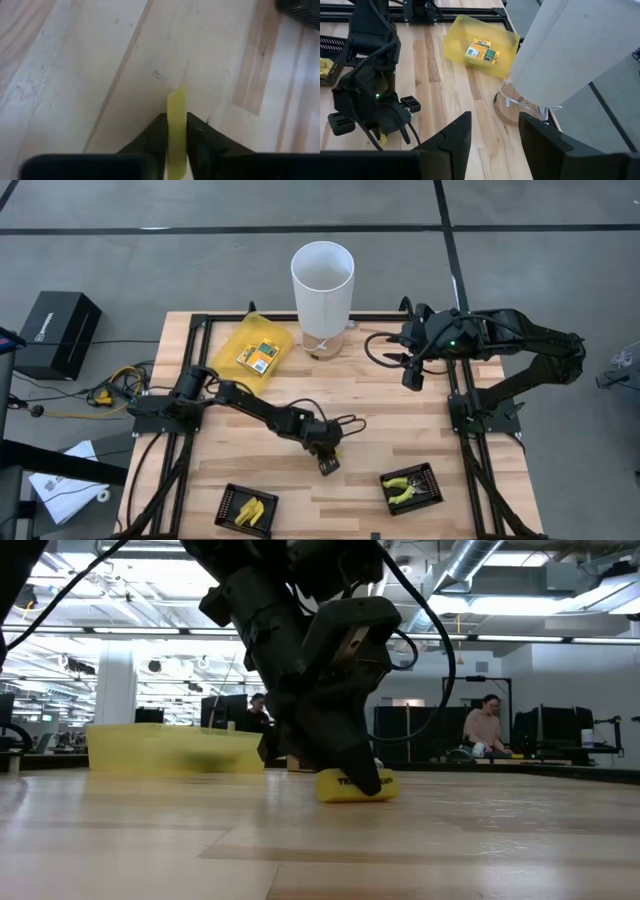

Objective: Pick & Place School Supplies
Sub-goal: Put the eraser into the bottom left black bin

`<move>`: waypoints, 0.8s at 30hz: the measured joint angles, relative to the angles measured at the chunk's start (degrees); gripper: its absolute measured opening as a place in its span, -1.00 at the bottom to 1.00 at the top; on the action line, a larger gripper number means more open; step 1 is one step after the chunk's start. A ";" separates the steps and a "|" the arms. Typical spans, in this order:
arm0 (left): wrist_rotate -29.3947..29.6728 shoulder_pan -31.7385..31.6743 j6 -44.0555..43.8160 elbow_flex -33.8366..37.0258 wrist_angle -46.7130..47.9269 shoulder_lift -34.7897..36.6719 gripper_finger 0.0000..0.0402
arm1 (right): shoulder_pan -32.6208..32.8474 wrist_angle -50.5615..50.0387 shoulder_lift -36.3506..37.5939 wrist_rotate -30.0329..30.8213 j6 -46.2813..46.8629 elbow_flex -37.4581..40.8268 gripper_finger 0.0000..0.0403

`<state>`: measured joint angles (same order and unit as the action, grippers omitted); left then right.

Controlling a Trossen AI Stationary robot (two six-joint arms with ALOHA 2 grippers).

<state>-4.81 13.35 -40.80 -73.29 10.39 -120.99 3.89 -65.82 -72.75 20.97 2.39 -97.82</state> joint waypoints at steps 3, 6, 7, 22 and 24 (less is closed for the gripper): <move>-0.59 -0.29 0.06 0.04 0.07 -0.02 -0.88 | -0.74 0.02 0.00 0.00 0.00 0.00 -0.23; -0.66 -0.29 1.23 0.07 -0.20 -0.07 -0.88 | -1.63 0.04 0.00 0.02 -0.44 0.00 -0.23; -1.02 -0.29 1.65 0.11 -0.39 -0.08 -0.88 | -1.96 0.09 0.00 0.07 -0.83 0.00 -0.23; -2.25 -2.58 4.83 0.75 6.14 13.57 -0.88 | -3.72 5.16 0.02 -0.11 -4.55 0.00 -0.23; -2.10 -2.31 4.81 1.91 9.24 17.90 -0.88 | -3.72 5.64 0.02 -0.11 -4.83 0.00 -0.23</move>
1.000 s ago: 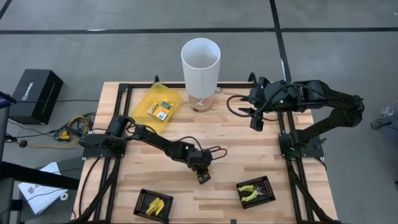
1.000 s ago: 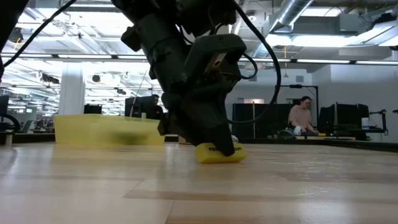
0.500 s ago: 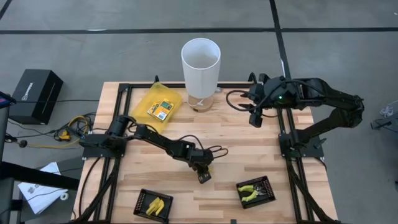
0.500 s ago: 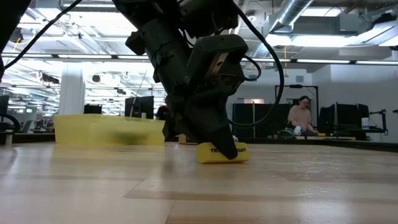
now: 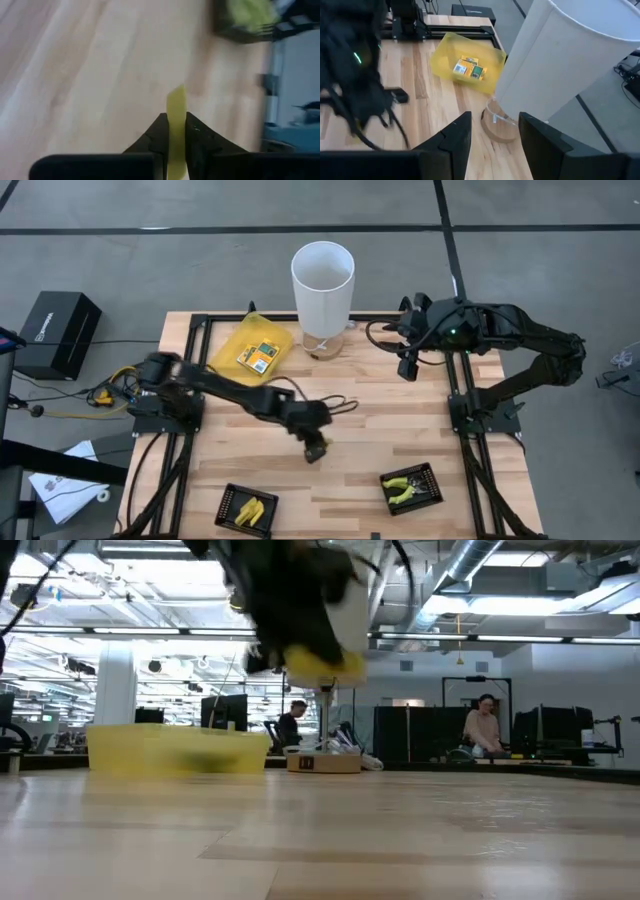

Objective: Pick & Place School Supplies
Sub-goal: Put the eraser into the bottom left black bin

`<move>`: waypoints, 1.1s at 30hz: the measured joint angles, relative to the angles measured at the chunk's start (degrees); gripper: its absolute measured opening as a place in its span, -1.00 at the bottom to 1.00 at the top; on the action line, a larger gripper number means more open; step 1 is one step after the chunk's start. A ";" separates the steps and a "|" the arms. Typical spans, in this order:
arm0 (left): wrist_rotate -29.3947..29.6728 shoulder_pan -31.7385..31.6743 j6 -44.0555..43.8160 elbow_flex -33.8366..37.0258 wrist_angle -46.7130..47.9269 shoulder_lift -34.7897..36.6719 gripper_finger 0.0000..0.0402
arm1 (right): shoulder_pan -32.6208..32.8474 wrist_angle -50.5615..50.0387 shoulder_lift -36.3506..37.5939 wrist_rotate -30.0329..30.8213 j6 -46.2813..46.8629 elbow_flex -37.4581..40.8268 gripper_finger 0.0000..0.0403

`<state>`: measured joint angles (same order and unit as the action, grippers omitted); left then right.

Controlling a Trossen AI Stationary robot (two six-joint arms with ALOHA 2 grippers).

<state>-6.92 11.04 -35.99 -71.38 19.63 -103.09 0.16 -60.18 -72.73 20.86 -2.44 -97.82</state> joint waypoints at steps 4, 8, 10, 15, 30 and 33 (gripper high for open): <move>-0.47 1.32 -2.36 2.76 2.01 11.04 -0.88 | 0.00 1.85 0.00 0.04 -0.13 0.00 -0.23; 1.02 4.48 -5.58 6.60 3.79 20.83 -0.88 | 0.02 4.08 0.00 0.02 -0.13 0.00 -0.23; 1.64 6.73 -8.71 8.10 3.49 25.42 -0.88 | 0.21 4.82 0.00 0.02 -0.12 0.00 -0.23; 7.40 15.04 -15.10 12.79 3.94 32.88 -0.88 | 0.19 6.14 0.00 0.02 0.51 0.00 -0.23; 18.98 40.81 -37.89 19.97 -0.62 23.06 -0.88 | 0.26 6.93 0.00 0.02 5.04 0.00 -0.23; 19.27 41.59 -38.41 20.61 -1.63 18.54 -0.88 | 0.26 7.19 0.00 0.02 5.57 0.00 -0.23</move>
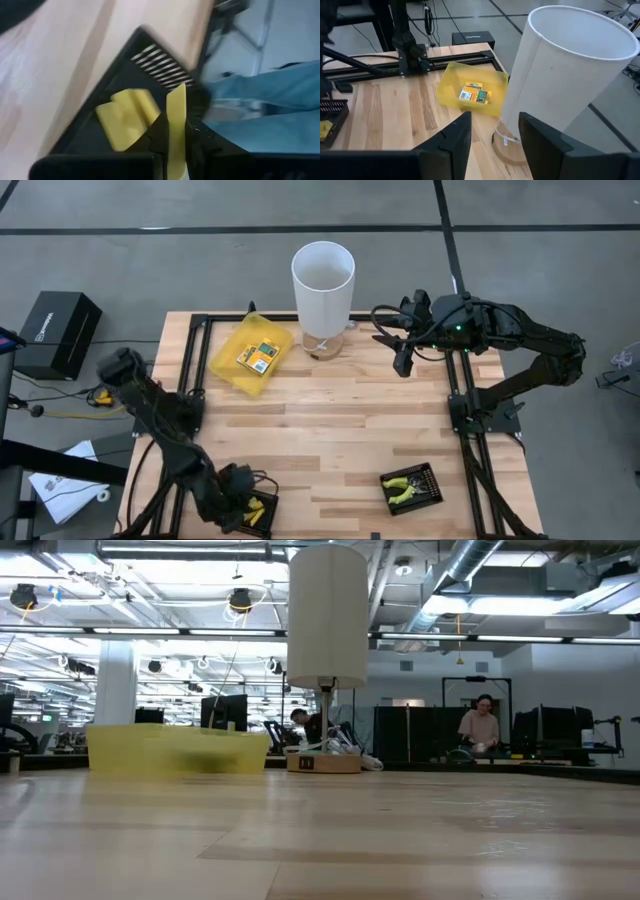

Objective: Pick & Place School Supplies
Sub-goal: Put the eraser into the bottom left black bin, then return to Home Position

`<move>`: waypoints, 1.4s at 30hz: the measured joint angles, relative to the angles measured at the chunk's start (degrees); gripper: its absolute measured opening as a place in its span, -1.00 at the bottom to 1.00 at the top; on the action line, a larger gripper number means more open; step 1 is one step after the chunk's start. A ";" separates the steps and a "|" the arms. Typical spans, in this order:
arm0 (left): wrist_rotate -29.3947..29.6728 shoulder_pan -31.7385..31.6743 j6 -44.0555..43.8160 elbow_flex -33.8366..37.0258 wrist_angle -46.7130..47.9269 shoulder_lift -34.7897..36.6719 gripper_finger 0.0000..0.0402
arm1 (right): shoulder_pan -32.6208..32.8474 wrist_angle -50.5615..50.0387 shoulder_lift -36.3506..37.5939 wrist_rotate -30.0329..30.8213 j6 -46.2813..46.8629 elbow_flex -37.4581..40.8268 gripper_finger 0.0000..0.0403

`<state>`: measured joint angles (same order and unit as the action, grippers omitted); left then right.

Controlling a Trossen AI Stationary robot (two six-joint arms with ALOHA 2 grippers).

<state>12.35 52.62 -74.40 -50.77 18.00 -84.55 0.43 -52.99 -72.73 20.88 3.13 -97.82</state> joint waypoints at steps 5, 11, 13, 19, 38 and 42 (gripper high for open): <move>0.39 0.06 -0.06 3.34 -9.04 -5.57 -0.88 | 0.34 -0.02 0.00 0.00 1.82 0.00 -0.23; 3.78 0.01 -1.36 7.81 -15.88 -6.73 -0.83 | 1.16 -0.02 0.00 -0.02 1.89 0.00 -0.23; 3.73 -0.18 -1.54 8.52 -15.51 -6.73 -0.75 | 1.29 -0.02 0.00 0.00 1.87 0.00 -0.23; 2.79 -0.18 -1.26 8.45 -17.64 -4.28 -0.55 | 1.38 0.06 0.00 0.00 1.39 0.00 -0.23; 30.67 -5.82 32.82 8.41 -27.97 28.79 -0.76 | 4.29 11.83 2.71 -3.47 1.42 -0.01 -0.23; 33.41 -5.79 42.10 8.38 -32.60 32.40 -0.80 | 6.68 10.82 6.18 5.75 6.23 -0.09 -0.23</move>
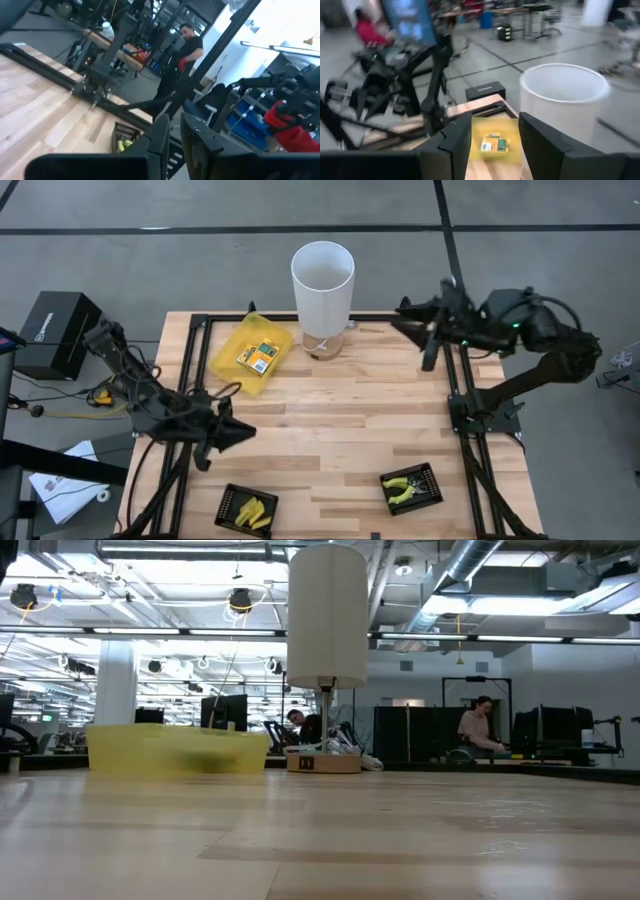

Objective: Pick & Place School Supplies
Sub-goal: Return to Home Position

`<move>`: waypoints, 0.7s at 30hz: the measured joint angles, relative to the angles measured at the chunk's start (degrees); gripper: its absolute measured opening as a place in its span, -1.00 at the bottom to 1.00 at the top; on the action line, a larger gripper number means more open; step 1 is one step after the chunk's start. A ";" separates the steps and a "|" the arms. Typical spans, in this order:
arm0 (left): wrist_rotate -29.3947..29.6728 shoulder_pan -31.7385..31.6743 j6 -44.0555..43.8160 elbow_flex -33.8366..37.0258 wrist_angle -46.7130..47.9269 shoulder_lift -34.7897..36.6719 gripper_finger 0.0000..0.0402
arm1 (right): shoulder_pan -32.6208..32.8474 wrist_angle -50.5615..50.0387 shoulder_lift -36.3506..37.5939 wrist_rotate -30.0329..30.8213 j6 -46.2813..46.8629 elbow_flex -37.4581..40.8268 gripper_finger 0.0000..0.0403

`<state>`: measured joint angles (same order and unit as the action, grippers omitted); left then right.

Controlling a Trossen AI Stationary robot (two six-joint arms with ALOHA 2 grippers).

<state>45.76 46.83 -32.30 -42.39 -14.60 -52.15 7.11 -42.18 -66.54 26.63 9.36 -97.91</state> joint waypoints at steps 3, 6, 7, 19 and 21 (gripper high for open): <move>0.35 -0.01 0.30 0.00 -0.16 2.06 -0.80 | 2.06 -1.11 1.67 2.68 5.59 0.02 -0.23; 2.30 0.00 -1.21 0.00 -1.87 3.60 -0.78 | 4.33 -2.88 2.54 6.50 7.88 0.02 -0.23; 2.97 0.00 -1.33 0.00 -2.35 4.22 -0.77 | 4.57 -3.72 2.65 7.91 7.62 0.02 -0.23; 3.98 0.00 2.08 0.02 -6.23 6.53 -0.78 | 6.86 -10.62 -0.49 5.15 24.59 0.04 -0.23; 3.80 0.00 2.72 0.02 -8.03 5.43 -0.78 | 7.29 -14.25 -1.45 3.27 20.71 0.06 -0.23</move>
<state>49.56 46.83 -29.58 -42.37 -22.63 -46.73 14.40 -56.43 -67.99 29.90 30.07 -97.85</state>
